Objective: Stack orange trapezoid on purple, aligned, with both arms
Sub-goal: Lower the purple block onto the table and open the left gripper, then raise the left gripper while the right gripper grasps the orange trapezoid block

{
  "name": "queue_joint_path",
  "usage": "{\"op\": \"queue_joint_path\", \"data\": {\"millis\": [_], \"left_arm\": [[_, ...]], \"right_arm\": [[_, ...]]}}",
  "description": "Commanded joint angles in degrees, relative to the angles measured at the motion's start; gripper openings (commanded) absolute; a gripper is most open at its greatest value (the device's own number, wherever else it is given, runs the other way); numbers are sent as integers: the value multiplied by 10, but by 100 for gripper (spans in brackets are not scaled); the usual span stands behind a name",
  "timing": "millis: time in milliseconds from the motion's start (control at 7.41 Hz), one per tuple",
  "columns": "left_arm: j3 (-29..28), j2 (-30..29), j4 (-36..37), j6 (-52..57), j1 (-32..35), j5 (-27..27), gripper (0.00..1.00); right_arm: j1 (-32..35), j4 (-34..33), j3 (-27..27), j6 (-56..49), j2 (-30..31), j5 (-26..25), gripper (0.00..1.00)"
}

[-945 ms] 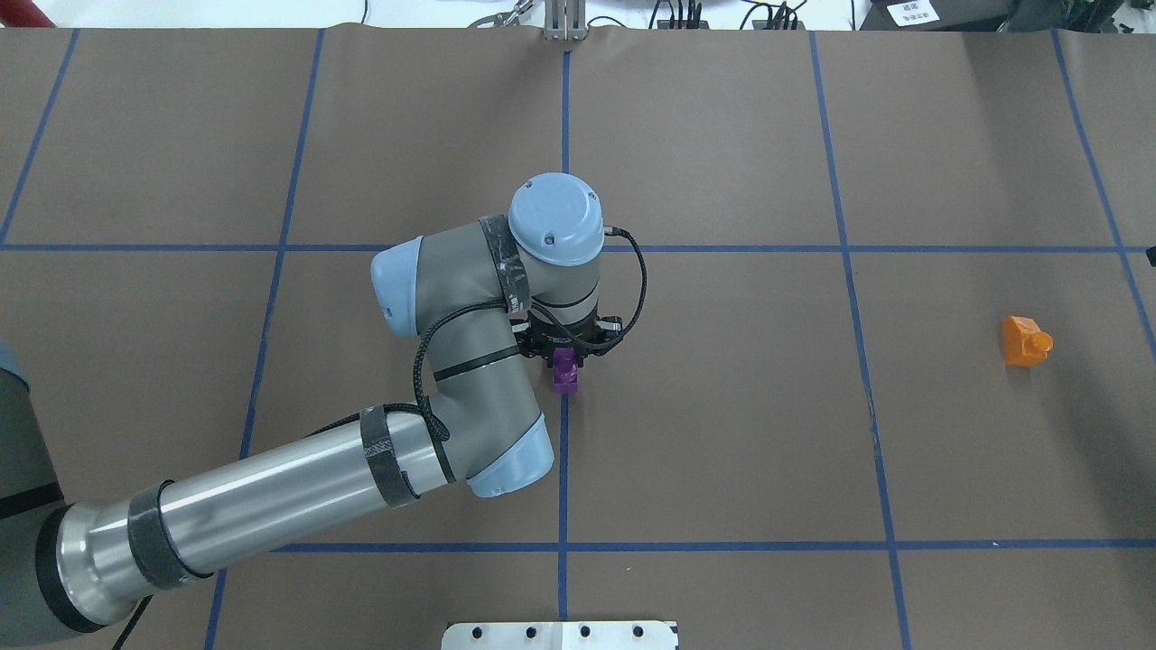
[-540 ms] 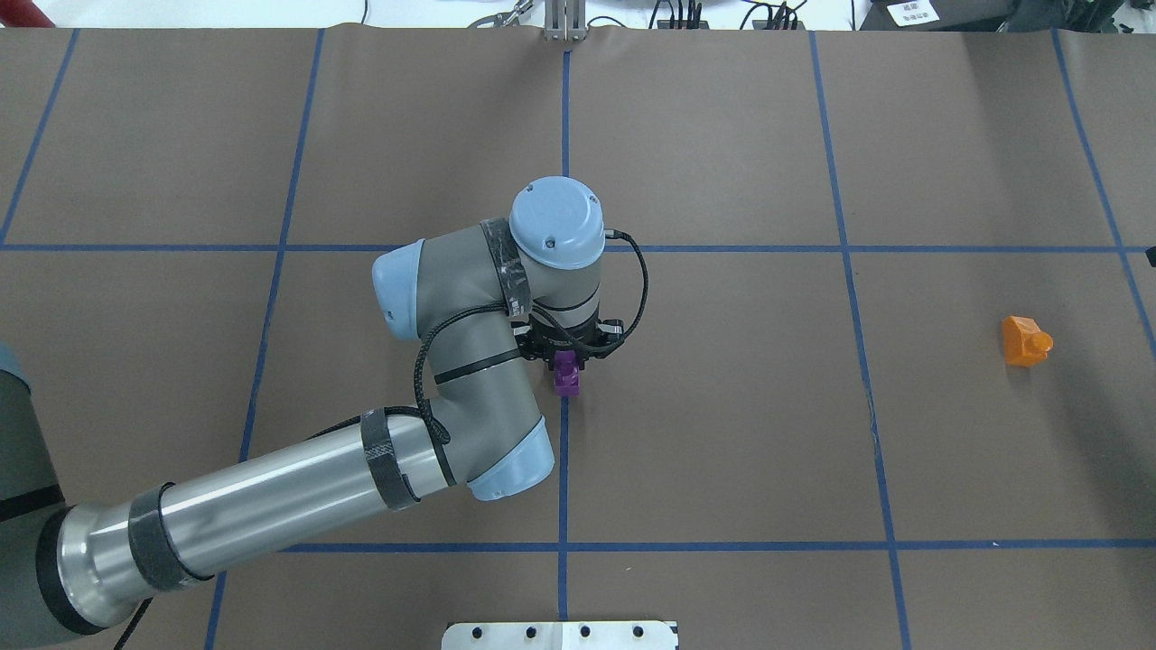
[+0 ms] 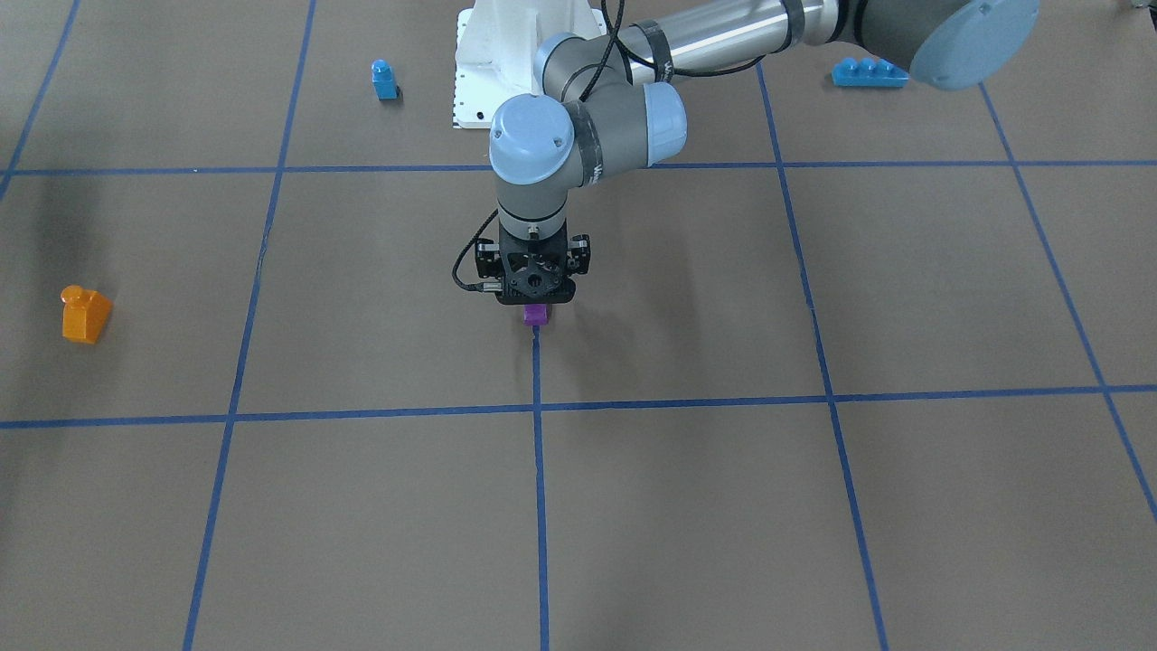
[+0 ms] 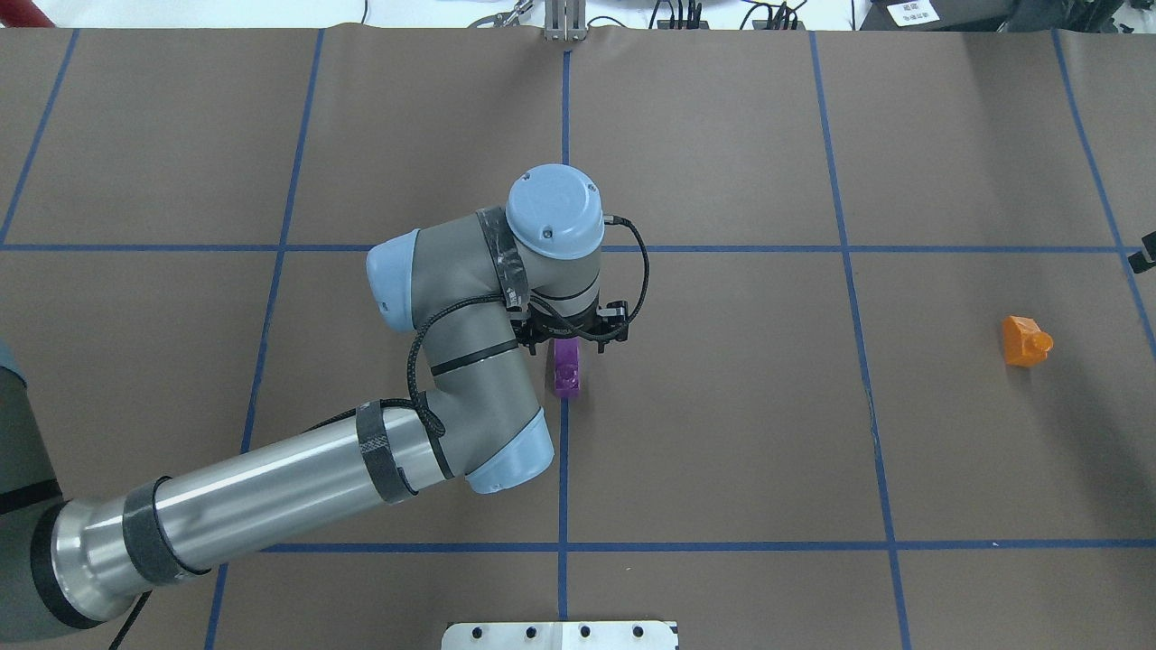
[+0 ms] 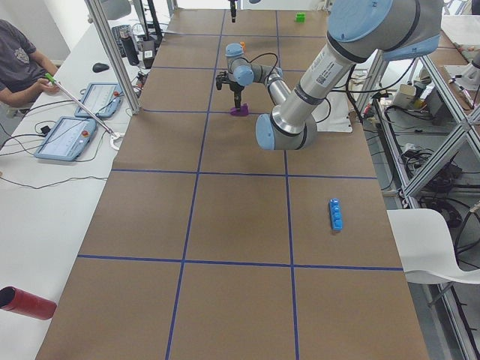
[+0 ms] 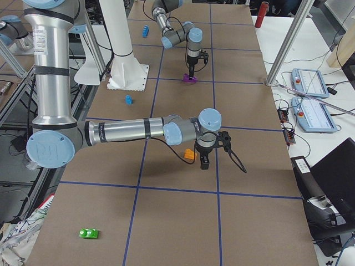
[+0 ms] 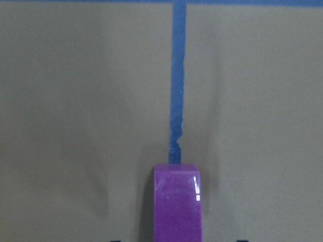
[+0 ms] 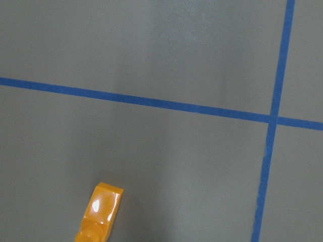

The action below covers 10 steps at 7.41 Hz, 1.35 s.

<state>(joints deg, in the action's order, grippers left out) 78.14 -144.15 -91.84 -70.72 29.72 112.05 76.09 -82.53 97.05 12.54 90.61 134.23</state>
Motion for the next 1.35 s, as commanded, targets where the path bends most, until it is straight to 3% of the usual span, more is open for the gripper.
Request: {"op": "queue_joint_path", "data": {"millis": [0, 270, 405, 675, 1215], "left_arm": [[66, 4, 44, -19, 30, 1, 100], [89, 4, 74, -22, 36, 1, 100], [89, 4, 74, -22, 38, 1, 100], [89, 4, 74, -23, 39, 0, 100], [89, 5, 74, -29, 39, -1, 100]], "right_arm": [[-64, 1, 2, 131, -29, -5, 98], [-110, 36, 1, 233, -29, -11, 97], [-139, 90, -4, 288, -18, -50, 95], [-155, 134, -40, 292, -8, -58, 95], [-173, 162, -55, 291, 6, -60, 94]]}}
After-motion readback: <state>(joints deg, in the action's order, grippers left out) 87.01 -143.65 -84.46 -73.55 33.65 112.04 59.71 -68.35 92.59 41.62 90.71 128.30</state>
